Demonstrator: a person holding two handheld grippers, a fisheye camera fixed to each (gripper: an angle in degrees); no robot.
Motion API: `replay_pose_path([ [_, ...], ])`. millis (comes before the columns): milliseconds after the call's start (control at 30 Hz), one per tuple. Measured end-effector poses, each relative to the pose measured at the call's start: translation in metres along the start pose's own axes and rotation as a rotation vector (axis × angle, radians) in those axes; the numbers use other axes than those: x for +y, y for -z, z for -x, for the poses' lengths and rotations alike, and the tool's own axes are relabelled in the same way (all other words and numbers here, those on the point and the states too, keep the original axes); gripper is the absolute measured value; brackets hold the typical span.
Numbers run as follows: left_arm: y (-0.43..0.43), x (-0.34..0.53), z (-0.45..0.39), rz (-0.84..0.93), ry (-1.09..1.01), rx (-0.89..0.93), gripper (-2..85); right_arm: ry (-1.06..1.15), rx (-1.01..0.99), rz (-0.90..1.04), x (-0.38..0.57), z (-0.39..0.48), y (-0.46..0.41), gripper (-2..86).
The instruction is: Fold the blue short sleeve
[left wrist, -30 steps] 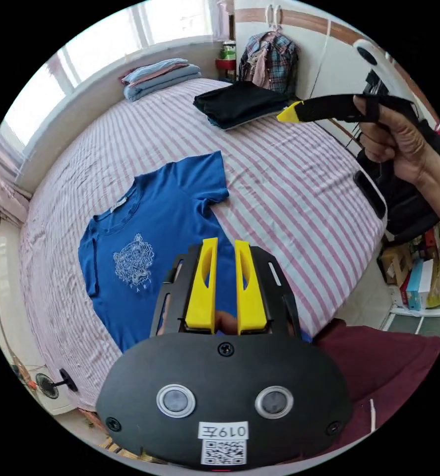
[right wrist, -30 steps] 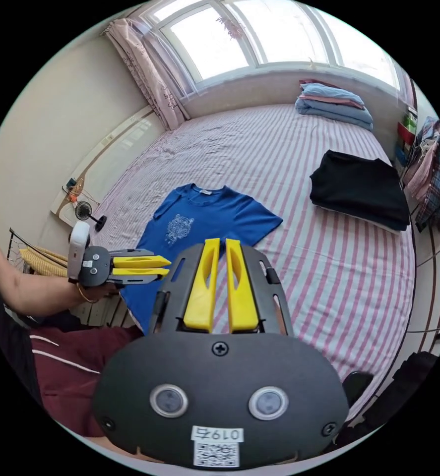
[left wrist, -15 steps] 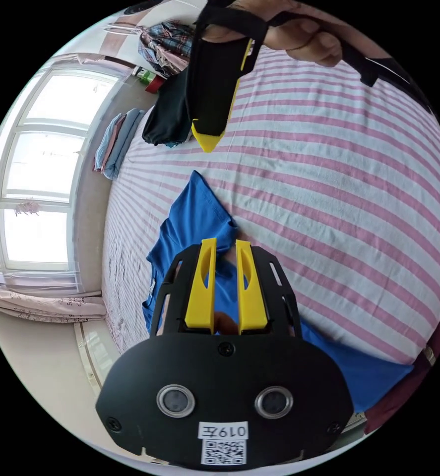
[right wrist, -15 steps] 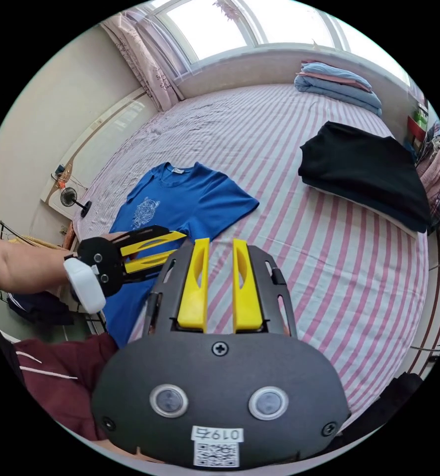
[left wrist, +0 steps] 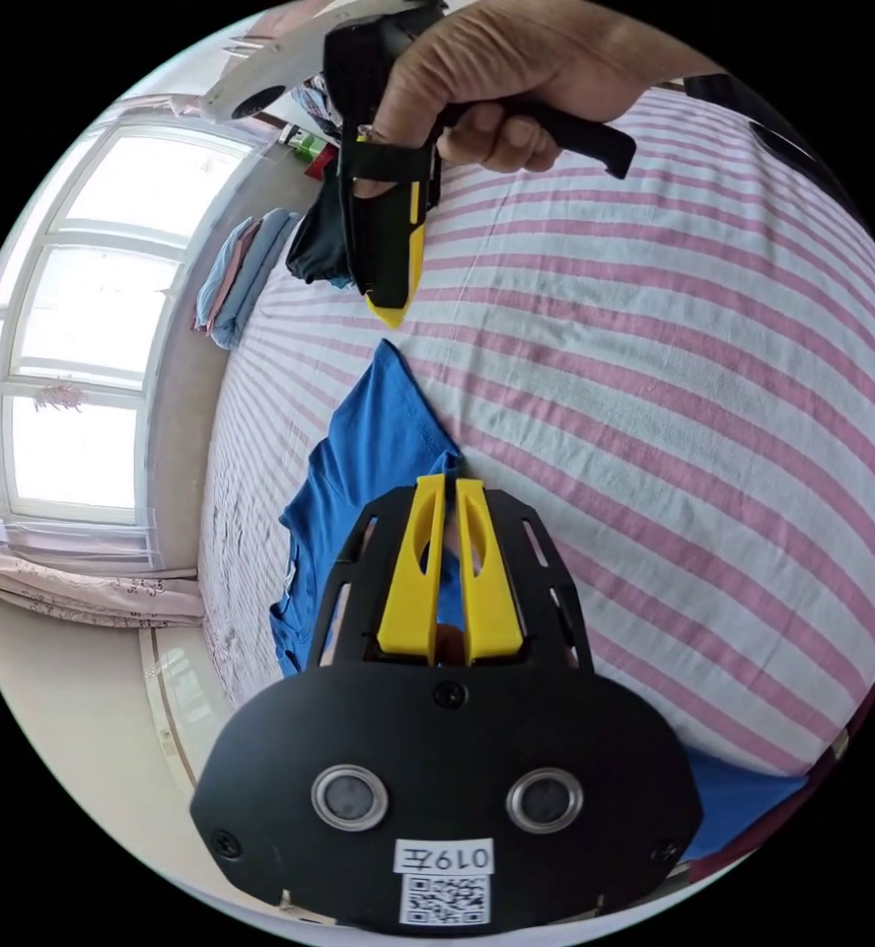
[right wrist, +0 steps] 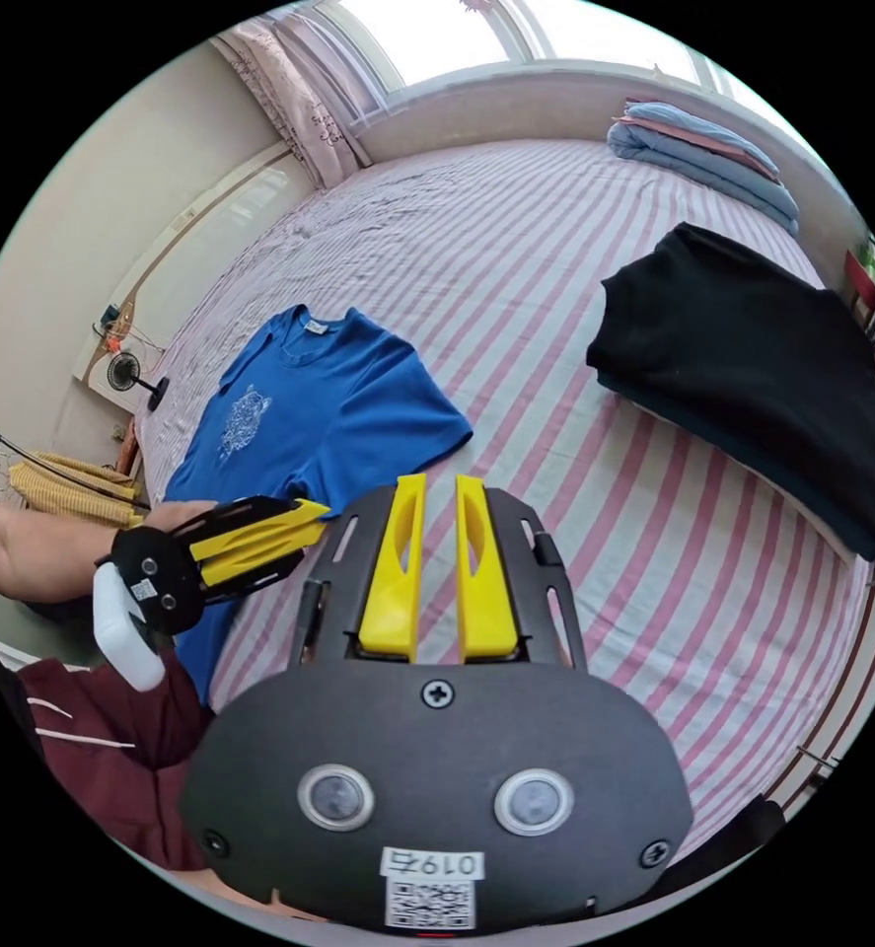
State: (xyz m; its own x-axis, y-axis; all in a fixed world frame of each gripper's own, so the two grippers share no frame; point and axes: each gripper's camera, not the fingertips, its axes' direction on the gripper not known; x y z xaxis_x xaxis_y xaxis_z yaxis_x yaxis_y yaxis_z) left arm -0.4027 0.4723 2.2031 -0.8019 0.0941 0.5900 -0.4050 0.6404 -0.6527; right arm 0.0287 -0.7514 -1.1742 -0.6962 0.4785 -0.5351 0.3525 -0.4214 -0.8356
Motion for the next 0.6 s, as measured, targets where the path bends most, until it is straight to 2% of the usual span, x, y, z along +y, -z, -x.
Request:
replay_pose_path([
  [267,0.013,0.031,0.03,-0.015,0.184,0.096,0.5,-0.042,-0.112,-0.029,-0.042,-0.053,-0.006,6.6],
  [433,0.001,0.057,0.038,-0.006,0.224,0.117,0.3,-0.073,-0.189,0.026,-0.065,-0.084,-0.024,7.8],
  [600,-0.022,0.088,0.048,-0.001,0.245,0.141,0.3,-0.147,-0.264,-0.016,-0.079,-0.106,-0.028,6.9],
])
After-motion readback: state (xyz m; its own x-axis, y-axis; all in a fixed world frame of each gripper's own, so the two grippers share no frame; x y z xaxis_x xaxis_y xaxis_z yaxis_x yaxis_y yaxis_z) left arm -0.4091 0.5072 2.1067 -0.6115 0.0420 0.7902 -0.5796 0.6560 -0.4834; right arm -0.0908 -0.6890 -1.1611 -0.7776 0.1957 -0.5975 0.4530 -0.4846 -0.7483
